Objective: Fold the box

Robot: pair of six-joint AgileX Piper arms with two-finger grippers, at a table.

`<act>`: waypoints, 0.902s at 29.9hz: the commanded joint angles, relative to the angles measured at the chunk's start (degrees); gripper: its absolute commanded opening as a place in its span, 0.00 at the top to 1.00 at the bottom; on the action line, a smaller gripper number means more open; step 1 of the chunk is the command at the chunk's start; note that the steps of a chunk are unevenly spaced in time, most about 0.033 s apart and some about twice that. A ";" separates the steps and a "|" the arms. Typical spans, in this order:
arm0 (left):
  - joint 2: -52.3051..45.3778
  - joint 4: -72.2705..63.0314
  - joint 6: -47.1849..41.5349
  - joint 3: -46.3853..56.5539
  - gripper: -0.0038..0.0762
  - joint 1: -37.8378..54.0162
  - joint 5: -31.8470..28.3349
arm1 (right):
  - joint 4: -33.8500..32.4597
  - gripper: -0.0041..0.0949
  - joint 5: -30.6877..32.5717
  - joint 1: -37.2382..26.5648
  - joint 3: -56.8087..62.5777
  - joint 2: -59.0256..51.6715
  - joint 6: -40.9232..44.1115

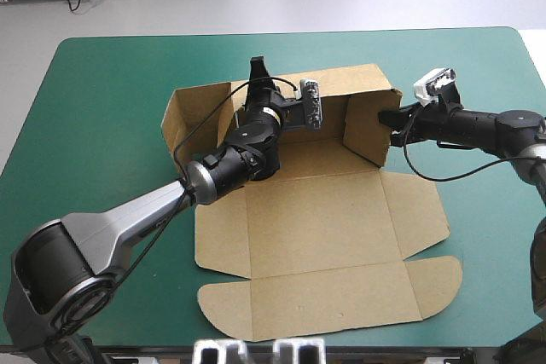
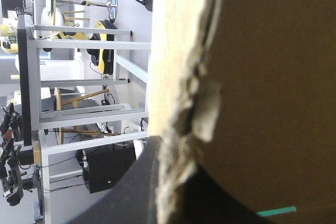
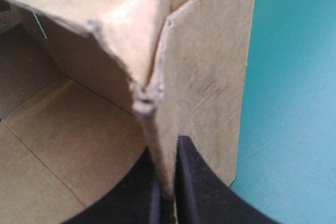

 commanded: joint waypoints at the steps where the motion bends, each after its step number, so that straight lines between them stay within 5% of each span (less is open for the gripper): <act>1: -1.88 -2.01 -0.60 -0.94 0.94 -0.53 -3.39 | 3.59 0.97 0.76 0.12 -1.59 -2.33 1.14; 5: -1.88 -2.01 -0.60 -0.94 0.78 -0.45 -3.22 | 3.59 0.97 0.76 0.12 -1.59 -2.33 1.50; 9: -1.88 -2.01 -0.93 -0.94 0.49 -0.45 -4.43 | 2.66 0.97 0.76 0.12 -1.59 -2.33 2.91; 11: -1.88 -2.84 -2.62 -0.94 0.41 -0.45 -5.27 | 1.60 0.97 0.76 0.12 -1.59 -2.33 3.49; 27: -10.64 -5.72 -9.58 -0.94 0.57 -7.56 -4.72 | -2.70 0.97 -3.93 0.12 -1.59 -2.33 8.31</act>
